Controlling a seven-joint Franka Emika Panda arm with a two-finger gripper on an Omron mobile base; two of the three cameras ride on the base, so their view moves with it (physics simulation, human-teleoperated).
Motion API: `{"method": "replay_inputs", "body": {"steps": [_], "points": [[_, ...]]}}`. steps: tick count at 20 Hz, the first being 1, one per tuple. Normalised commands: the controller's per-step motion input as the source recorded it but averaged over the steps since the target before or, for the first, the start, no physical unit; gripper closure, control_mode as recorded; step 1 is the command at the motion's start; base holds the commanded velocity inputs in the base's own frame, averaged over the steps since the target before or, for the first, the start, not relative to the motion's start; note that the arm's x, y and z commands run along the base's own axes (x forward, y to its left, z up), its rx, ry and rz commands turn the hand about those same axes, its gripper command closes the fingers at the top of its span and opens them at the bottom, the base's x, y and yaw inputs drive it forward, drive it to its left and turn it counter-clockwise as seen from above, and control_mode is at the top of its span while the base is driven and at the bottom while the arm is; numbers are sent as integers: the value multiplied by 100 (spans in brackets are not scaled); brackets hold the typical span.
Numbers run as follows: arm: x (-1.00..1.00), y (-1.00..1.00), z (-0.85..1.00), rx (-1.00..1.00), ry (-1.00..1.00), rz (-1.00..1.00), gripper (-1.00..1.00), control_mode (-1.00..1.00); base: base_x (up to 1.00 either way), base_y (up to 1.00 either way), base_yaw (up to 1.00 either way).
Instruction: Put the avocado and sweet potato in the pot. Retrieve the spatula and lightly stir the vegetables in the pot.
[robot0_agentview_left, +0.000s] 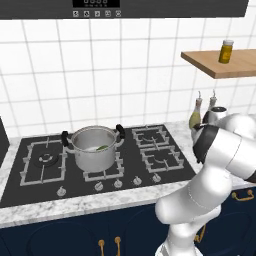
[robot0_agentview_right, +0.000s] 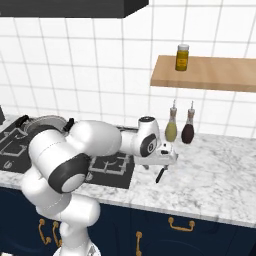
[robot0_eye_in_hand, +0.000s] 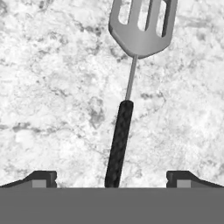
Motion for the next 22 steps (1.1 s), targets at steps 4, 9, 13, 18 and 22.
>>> {"method": "replay_inputs", "body": {"steps": [4,9,13,18,22], "points": [[-7,-10,-33,3,10,0,-100,-100,0,0,0],[-33,-2,-33,8,4,0,-100,-100,0,0,0],[-54,-1,-21,8,0,-2,-100,-100,0,0,0],[5,18,-19,0,-2,0,-100,-100,0,0,0],[24,4,-18,0,-2,0,-100,-100,0,0,0]]}}
